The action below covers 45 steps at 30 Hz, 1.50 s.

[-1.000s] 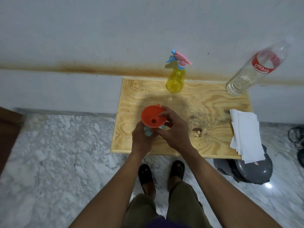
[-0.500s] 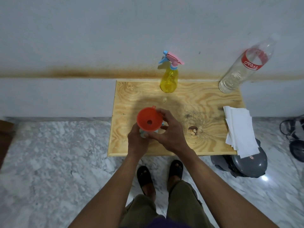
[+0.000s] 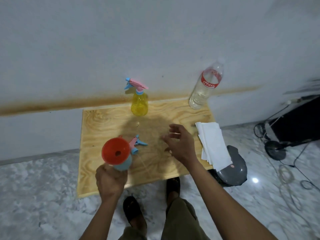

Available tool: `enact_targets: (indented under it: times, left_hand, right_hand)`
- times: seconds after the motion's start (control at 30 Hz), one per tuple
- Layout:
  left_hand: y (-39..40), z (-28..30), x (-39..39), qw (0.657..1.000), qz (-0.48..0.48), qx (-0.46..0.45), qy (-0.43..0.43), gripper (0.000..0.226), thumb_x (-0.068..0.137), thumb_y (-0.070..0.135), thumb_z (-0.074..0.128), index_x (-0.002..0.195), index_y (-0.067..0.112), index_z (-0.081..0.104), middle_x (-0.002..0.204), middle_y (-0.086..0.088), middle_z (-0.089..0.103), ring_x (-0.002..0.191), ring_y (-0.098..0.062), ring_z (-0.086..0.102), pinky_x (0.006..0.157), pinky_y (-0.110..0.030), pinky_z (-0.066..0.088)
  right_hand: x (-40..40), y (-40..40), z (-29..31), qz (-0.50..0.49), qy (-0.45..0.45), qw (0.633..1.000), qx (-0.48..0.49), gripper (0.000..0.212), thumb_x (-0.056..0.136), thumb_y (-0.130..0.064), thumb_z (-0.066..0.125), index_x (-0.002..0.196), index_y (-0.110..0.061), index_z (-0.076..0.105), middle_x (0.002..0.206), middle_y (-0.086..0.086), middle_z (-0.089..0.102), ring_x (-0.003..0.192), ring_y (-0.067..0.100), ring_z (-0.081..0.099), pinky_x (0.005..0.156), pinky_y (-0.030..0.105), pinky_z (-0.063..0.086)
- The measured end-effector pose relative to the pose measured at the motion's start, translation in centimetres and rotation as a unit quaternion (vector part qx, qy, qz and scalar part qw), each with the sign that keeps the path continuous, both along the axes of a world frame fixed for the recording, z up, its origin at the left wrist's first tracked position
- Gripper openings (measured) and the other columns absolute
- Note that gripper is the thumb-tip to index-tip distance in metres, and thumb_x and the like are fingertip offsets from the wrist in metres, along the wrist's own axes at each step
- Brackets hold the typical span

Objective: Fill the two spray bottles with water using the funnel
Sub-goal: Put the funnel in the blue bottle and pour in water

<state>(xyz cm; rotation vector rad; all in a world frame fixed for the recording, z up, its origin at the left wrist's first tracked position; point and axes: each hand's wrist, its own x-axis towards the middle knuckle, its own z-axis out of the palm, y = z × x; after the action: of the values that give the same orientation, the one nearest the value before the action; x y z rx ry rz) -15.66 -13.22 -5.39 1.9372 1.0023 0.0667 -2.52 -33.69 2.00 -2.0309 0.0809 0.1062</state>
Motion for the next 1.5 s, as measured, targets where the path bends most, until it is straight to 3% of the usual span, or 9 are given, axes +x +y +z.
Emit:
enact_targets:
  times: [0.07,0.2,0.33,0.5,0.57,0.7,0.77,1.2,1.5]
  left_hand:
    - [-1.7,-0.8,-0.7,0.997,-0.025,-0.008,0.078,0.033,0.067,0.019,0.087,0.068,0.012,0.055,0.09,-0.021,0.069,0.091,-0.041,0.067,0.08,-0.045,0.055]
    - [-7.5,-1.1,1.9,0.983,-0.116,-0.051,0.135,0.031,0.081,0.022,0.079,0.11,0.014,0.069,0.106,-0.015,0.071,0.109,-0.036,0.065,0.088,-0.037,0.046]
    - [-14.2,1.6,10.7,0.982,-0.176,-0.053,0.048,0.034,0.078,0.028,0.076,0.108,0.021,0.063,0.101,-0.005,0.072,0.102,-0.033,0.067,0.079,-0.035,0.048]
    - [-22.0,5.5,23.8,0.971,-0.196,-0.018,-0.134,0.065,0.082,0.028,0.08,0.139,0.012,0.053,0.13,-0.007,0.062,0.119,-0.022,0.058,0.1,-0.03,0.044]
    - [-24.3,6.8,28.3,0.966,-0.19,-0.02,-0.176,0.074,0.083,0.035,0.079,0.146,0.016,0.045,0.142,-0.006,0.055,0.129,-0.022,0.052,0.107,-0.036,0.042]
    - [-26.8,7.4,34.4,0.957,-0.178,-0.034,-0.227,0.09,0.078,0.035,0.083,0.153,0.02,0.035,0.151,-0.001,0.046,0.134,-0.017,0.048,0.101,-0.023,0.039]
    - [-27.2,6.7,36.0,0.949,-0.179,-0.041,-0.256,0.093,0.075,0.031,0.085,0.153,0.023,0.035,0.149,0.003,0.05,0.133,-0.015,0.051,0.105,-0.031,0.047]
    - [-27.1,6.2,36.0,0.937,-0.155,-0.066,-0.305,0.085,0.077,0.042,0.075,0.152,0.022,0.037,0.145,0.004,0.055,0.13,-0.012,0.056,0.096,-0.044,0.056]
    - [-22.1,9.3,26.5,0.94,-0.111,-0.077,-0.313,0.096,0.074,0.045,0.079,0.154,0.022,0.033,0.15,0.003,0.048,0.14,-0.011,0.045,0.103,-0.052,0.05]
  right_hand:
    - [2.8,-2.6,1.1,-0.053,-0.002,0.999,-0.01,0.04,0.083,-0.023,0.081,0.118,-0.016,0.064,0.103,-0.005,0.069,0.08,-0.003,0.064,0.068,0.007,0.048]
    - [9.4,-7.8,3.8,-0.16,-0.04,0.986,-0.001,0.033,0.086,-0.026,0.076,0.116,-0.018,0.065,0.101,-0.002,0.07,0.08,0.001,0.064,0.071,0.007,0.047]
    - [16.3,-12.0,6.7,-0.206,-0.119,0.971,-0.012,0.036,0.088,-0.031,0.072,0.121,-0.021,0.062,0.108,-0.003,0.066,0.095,0.014,0.063,0.092,0.034,0.051]
    - [23.3,-14.7,7.9,-0.124,-0.171,0.976,-0.059,0.06,0.086,-0.039,0.076,0.136,-0.012,0.057,0.129,0.007,0.063,0.11,0.024,0.06,0.098,0.044,0.048]
    - [25.2,-15.4,7.7,-0.07,-0.154,0.983,-0.069,0.063,0.085,-0.044,0.076,0.138,-0.015,0.056,0.133,0.004,0.062,0.116,0.024,0.058,0.101,0.044,0.046]
    - [27.2,-16.1,6.6,0.0,-0.112,0.992,-0.058,0.057,0.085,-0.045,0.074,0.137,-0.026,0.058,0.135,-0.005,0.06,0.121,0.018,0.053,0.103,0.035,0.043]
    - [27.5,-16.2,6.2,0.011,-0.135,0.989,-0.054,0.049,0.085,-0.041,0.076,0.13,-0.027,0.063,0.128,-0.006,0.063,0.117,0.018,0.055,0.099,0.035,0.046]
    - [26.9,-15.7,6.2,0.01,-0.147,0.989,0.005,0.031,0.087,-0.036,0.074,0.117,-0.031,0.066,0.119,-0.015,0.065,0.116,0.011,0.054,0.093,0.037,0.051]
    - [18.1,-11.1,9.4,0.069,-0.164,0.982,0.055,0.03,0.087,-0.035,0.074,0.115,-0.034,0.063,0.114,-0.018,0.062,0.114,0.013,0.059,0.091,0.037,0.052]
